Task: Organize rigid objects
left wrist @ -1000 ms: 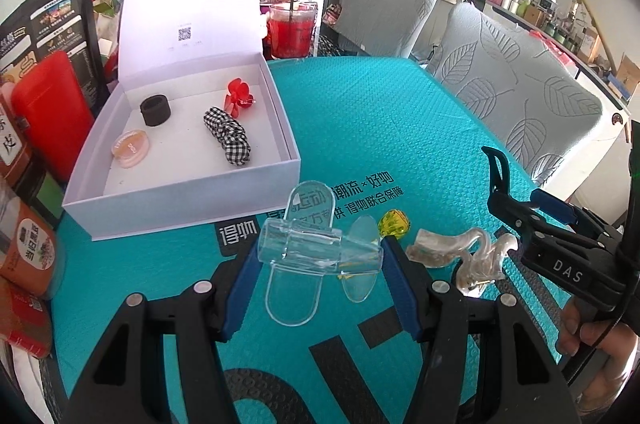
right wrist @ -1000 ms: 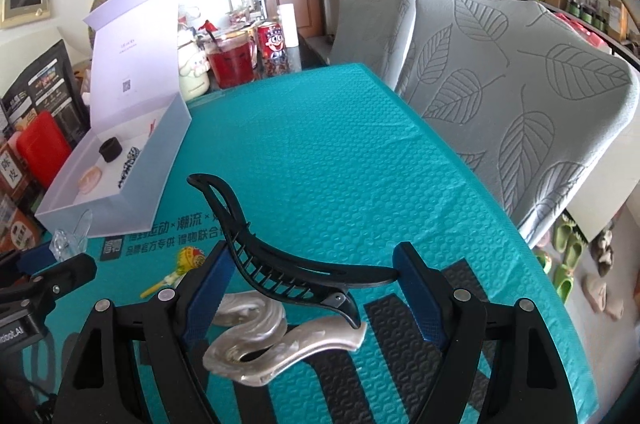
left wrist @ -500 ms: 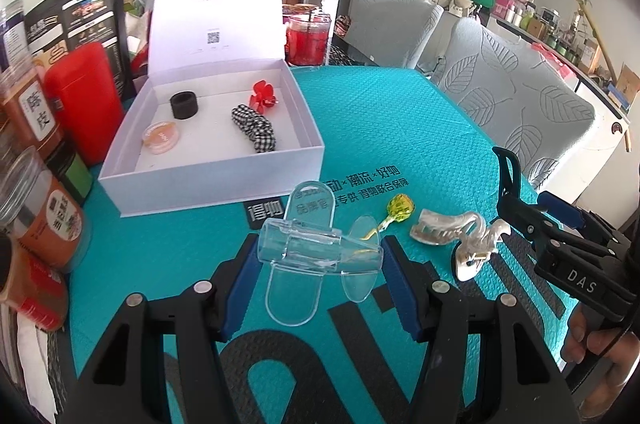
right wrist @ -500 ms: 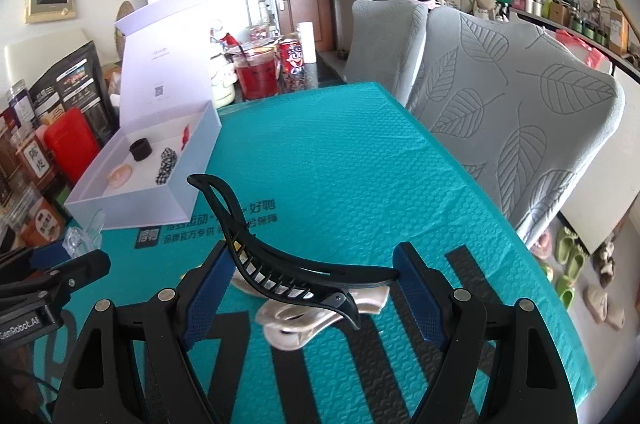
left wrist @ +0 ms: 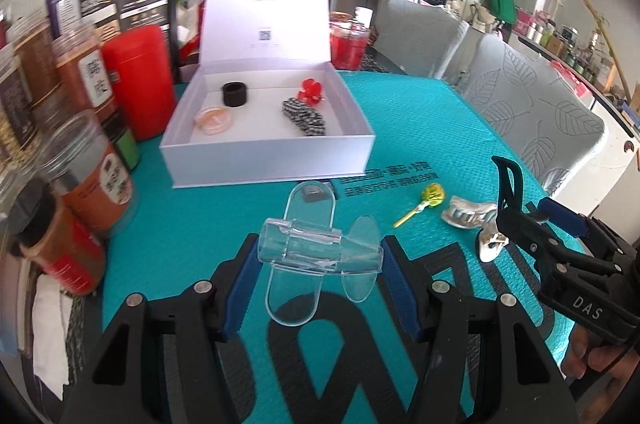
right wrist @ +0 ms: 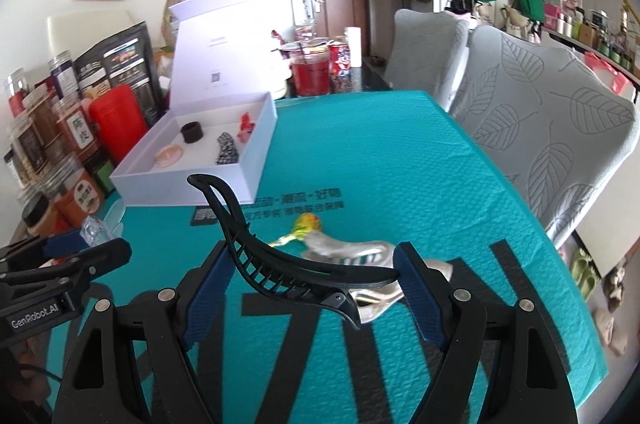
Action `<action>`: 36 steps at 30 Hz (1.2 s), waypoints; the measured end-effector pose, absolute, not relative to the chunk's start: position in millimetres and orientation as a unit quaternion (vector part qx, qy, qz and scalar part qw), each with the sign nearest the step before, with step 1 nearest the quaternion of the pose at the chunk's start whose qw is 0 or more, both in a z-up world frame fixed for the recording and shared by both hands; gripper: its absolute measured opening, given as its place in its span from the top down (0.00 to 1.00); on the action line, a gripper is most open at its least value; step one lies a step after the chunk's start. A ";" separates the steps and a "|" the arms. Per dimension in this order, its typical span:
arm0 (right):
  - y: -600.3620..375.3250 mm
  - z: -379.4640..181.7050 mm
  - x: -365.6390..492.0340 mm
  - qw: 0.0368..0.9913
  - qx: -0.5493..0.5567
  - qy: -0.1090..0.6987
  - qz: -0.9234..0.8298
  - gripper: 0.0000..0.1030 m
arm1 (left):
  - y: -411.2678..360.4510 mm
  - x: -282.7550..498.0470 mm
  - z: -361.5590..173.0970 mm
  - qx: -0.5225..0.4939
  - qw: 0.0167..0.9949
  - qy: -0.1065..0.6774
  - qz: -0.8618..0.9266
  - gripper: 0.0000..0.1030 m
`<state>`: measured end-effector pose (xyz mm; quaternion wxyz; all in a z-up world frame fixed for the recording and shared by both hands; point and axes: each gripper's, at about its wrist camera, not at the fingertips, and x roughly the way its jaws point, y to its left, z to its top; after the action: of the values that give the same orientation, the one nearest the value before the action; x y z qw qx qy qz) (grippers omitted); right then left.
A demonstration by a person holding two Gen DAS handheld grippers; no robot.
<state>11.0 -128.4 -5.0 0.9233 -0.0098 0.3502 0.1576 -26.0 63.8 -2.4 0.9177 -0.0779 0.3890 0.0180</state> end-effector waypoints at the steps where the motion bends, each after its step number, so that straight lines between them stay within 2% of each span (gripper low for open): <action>1: -126.3 -5.3 9.5 0.922 -0.010 0.350 0.162 0.21 | 67.9 -28.9 -2.2 -0.081 0.918 0.388 0.023 0.42; 22: -54.8 -10.3 -19.0 0.897 -0.040 0.356 0.258 0.21 | 126.7 -66.4 -4.7 -0.105 0.914 0.381 0.090 0.42; 36: -16.6 2.3 -12.1 0.889 -0.050 0.352 0.288 0.21 | 153.9 -48.5 10.4 -0.109 0.920 0.366 0.091 0.42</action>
<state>-12.1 -16.6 2.3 0.8891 -0.0500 0.3518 0.2884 -48.5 154.0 10.4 0.9196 -0.1089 0.3662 0.0910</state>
